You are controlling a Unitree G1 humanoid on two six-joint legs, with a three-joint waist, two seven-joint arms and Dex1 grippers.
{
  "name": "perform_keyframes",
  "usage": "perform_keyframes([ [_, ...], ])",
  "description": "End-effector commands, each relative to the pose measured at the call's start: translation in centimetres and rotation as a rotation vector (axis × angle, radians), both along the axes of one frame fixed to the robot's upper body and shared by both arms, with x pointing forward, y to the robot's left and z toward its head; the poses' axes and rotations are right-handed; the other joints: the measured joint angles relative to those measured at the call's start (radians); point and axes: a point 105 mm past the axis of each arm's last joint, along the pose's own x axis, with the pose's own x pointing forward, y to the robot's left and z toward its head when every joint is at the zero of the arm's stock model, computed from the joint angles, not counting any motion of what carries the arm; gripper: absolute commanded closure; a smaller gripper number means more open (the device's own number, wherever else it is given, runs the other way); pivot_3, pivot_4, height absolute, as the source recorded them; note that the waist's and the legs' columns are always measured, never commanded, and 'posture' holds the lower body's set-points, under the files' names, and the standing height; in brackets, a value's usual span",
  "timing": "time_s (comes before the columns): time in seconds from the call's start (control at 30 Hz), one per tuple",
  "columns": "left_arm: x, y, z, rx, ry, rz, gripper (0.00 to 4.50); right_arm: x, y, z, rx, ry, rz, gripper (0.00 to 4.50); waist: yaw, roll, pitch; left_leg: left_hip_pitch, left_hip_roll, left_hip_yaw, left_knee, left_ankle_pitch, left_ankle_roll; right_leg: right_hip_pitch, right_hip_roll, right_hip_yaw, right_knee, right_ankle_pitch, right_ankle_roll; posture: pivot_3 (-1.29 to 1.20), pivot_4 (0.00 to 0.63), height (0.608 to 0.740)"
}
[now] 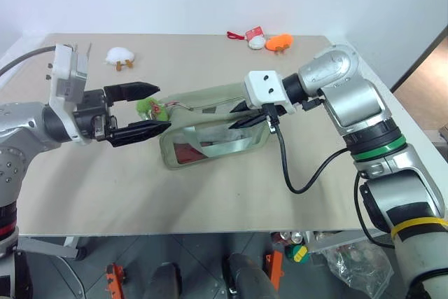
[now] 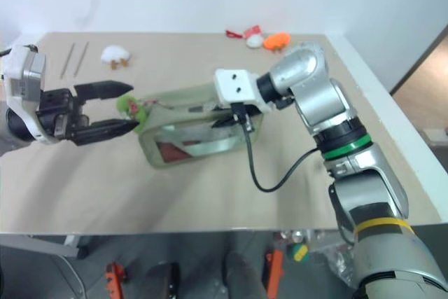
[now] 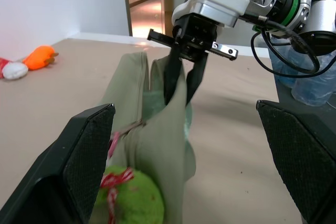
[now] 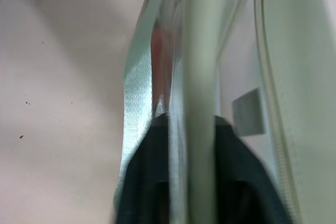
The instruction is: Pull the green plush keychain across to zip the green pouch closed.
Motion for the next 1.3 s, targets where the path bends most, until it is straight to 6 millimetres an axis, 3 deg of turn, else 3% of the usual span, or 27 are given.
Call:
perform_keyframes([
  [0.03, -0.6, 0.5, 1.6, -0.013, -0.080, 0.023, 0.00, 0.1, 0.0, -0.2, -0.006, -0.012, 0.005, 4.48, 0.000, 0.000, 0.000, 0.000, 0.000, 0.000, 0.000, 0.000, 0.000, 0.000, 0.000, 0.000, 0.000, 0.000, 0.000, 0.00, 0.150, 0.740],
  [0.13, -0.7, 0.5, 1.5, -0.012, -0.079, 0.031, 0.00, 0.3, 0.0, -0.4, -0.001, -0.008, -0.006, 4.48, -0.001, 0.000, 0.000, 0.001, 0.000, 0.000, 0.000, 0.000, 0.000, 0.000, 0.000, 0.000, 0.000, 0.000, 0.000, 0.00, 0.150, 0.740],
  [0.33, -0.7, 0.4, 1.5, -0.025, -0.078, 0.032, 0.00, 2.8, -0.1, 0.8, 0.053, -0.062, -0.207, 4.48, -0.001, 0.000, 0.000, 0.002, 0.000, 0.000, 0.000, 0.002, -0.003, 0.001, 0.000, -0.001, 0.001, 0.001, 0.000, 0.00, 0.150, 0.740],
  [0.8, -0.4, -0.3, 0.8, -0.071, -0.050, 0.009, 0.00, -2.4, -1.9, 1.9, -0.075, -0.037, -0.215, 4.48, 0.025, 0.000, 0.000, 0.000, -0.001, -0.002, -0.002, 0.003, -0.006, 0.000, -0.001, -0.002, 0.000, -0.002, 0.000, 0.00, 0.150, 0.740],
  [1.1, 0.2, -0.9, 0.8, -0.078, -0.044, -0.017, 0.00, -3.5, 0.3, 3.5, 0.010, -0.011, -0.224, 4.48, 0.024, 0.000, 0.000, 0.000, 0.000, -0.002, -0.002, 0.003, -0.006, 0.000, 0.000, -0.002, 0.000, -0.001, 0.000, 0.00, 0.150, 0.740],
  [1.3, 0.2, -1.1, 0.9, -0.083, -0.041, -0.024, 0.00, -4.2, 1.2, 2.9, 0.022, 0.027, -0.227, 4.48, 0.025, 0.000, 0.000, -0.001, 0.000, -0.003, -0.002, 0.003, -0.006, 0.000, -0.001, -0.003, 0.000, -0.002, -0.001, 0.00, 0.150, 0.740],
])
